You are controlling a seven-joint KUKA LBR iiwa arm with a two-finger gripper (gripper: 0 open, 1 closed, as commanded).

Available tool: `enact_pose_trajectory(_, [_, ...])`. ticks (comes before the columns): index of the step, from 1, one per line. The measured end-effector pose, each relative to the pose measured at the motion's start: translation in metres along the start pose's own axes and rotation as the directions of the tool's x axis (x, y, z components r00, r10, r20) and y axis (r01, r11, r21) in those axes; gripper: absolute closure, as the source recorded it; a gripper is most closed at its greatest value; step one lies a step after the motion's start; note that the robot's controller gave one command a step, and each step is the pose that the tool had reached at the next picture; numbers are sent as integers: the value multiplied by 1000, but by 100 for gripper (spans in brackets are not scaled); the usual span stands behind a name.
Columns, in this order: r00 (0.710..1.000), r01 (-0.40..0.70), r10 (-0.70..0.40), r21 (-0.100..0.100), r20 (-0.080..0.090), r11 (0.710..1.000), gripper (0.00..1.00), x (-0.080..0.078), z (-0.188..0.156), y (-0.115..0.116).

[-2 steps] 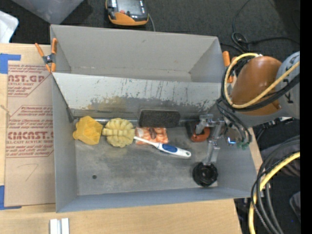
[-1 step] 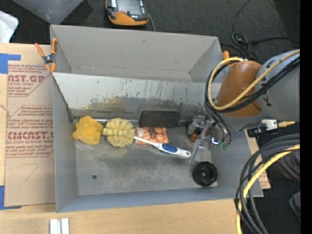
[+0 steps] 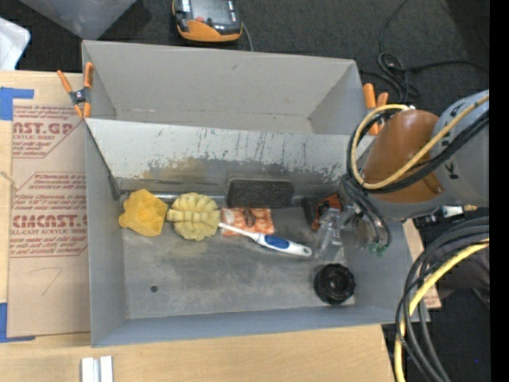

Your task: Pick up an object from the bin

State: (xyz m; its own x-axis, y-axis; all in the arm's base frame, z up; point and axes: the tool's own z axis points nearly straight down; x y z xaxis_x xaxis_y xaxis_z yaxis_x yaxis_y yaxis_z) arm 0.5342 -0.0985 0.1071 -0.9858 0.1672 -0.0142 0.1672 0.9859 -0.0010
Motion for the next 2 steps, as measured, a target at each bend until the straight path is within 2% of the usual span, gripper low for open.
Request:
enact_pose_trajectory(1, [1000, 1, -1, 0, 0, 1000, 100, 0, 0, 0])
enact_pose_trajectory(2, [999, 40, -40, 0, -1, 999, 100, 1, 22, -3])
